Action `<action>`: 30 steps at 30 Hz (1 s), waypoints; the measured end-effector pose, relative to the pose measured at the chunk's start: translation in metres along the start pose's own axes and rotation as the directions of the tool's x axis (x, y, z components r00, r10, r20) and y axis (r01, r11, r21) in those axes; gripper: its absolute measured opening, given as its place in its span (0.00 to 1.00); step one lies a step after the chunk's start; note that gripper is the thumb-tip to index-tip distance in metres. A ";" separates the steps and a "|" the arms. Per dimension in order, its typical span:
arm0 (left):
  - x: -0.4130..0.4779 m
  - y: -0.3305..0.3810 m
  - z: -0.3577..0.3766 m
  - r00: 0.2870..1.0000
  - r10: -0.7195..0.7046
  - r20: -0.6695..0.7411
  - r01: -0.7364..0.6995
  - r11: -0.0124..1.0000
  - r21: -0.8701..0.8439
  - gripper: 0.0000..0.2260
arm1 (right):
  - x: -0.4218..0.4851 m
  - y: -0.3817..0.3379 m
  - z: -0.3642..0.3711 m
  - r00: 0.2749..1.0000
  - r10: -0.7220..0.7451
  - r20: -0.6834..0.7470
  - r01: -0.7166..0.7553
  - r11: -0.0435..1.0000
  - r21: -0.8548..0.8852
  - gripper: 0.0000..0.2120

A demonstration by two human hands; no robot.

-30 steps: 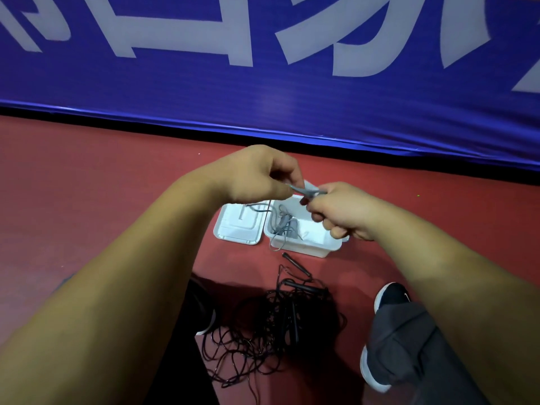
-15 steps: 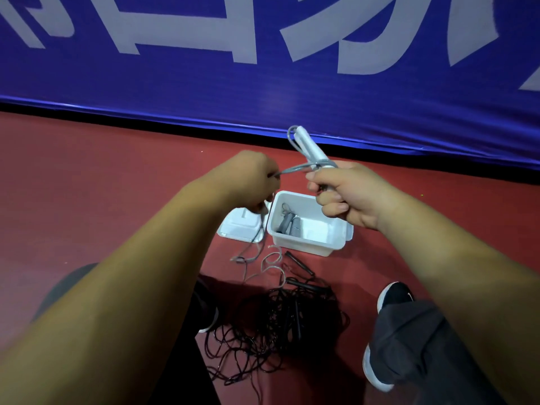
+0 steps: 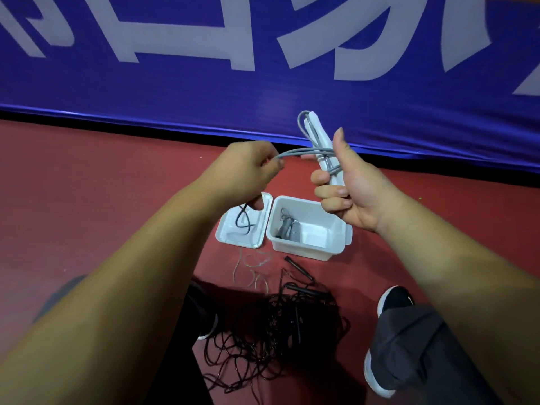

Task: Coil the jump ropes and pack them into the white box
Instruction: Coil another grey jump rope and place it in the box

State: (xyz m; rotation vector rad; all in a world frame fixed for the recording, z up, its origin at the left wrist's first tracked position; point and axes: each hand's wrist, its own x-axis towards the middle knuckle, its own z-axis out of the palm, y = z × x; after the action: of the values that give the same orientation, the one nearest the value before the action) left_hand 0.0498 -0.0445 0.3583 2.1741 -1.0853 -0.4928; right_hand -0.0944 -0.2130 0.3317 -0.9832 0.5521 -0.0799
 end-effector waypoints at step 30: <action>0.013 -0.027 0.008 0.925 -0.063 0.374 0.036 0.996 0.080 0.03 | -0.020 -0.006 0.006 0.971 0.197 0.137 -0.174 0.971 -0.163 0.05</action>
State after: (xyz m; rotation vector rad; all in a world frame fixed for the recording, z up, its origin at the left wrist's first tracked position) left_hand 0.0685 -0.0461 0.3331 2.2281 -1.2660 -0.9380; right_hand -0.1075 -0.2053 0.3475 -1.0697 0.5123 0.2058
